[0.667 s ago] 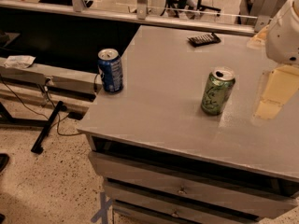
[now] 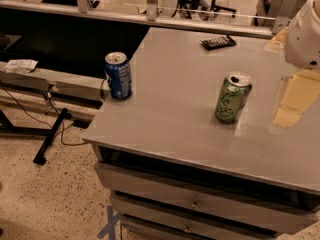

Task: Move green can near rxbar chocolate

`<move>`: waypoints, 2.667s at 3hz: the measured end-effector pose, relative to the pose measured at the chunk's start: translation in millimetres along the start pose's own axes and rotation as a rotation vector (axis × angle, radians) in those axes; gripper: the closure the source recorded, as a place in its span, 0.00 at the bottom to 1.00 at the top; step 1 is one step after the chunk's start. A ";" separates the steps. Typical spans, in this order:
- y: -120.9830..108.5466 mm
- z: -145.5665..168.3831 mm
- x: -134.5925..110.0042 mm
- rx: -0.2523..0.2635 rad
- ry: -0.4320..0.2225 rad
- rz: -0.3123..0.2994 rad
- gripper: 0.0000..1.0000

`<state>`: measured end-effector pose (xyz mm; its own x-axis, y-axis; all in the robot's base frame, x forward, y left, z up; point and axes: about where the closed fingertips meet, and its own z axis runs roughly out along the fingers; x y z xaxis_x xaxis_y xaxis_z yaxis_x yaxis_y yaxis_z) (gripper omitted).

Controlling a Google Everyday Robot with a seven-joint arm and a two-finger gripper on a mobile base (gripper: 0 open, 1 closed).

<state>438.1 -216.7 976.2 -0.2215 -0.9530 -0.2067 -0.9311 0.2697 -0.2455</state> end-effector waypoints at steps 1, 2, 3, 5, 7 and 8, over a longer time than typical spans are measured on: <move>-8.8 6.8 7.0 0.013 -0.057 0.035 0.00; -34.7 38.0 16.4 0.035 -0.233 0.128 0.00; -49.5 57.1 14.3 0.037 -0.332 0.173 0.00; -59.7 110.7 -13.2 -0.034 -0.635 0.270 0.00; -65.5 117.9 -36.5 -0.053 -0.805 0.316 0.39; -76.6 106.9 -33.4 -0.021 -0.839 0.323 0.62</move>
Offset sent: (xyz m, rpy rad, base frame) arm 0.0587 -0.0372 -0.0420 0.3676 -0.1228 -0.1129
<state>547.8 -190.8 900.7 -0.1969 -0.4142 -0.8886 -0.8671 0.4966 -0.0394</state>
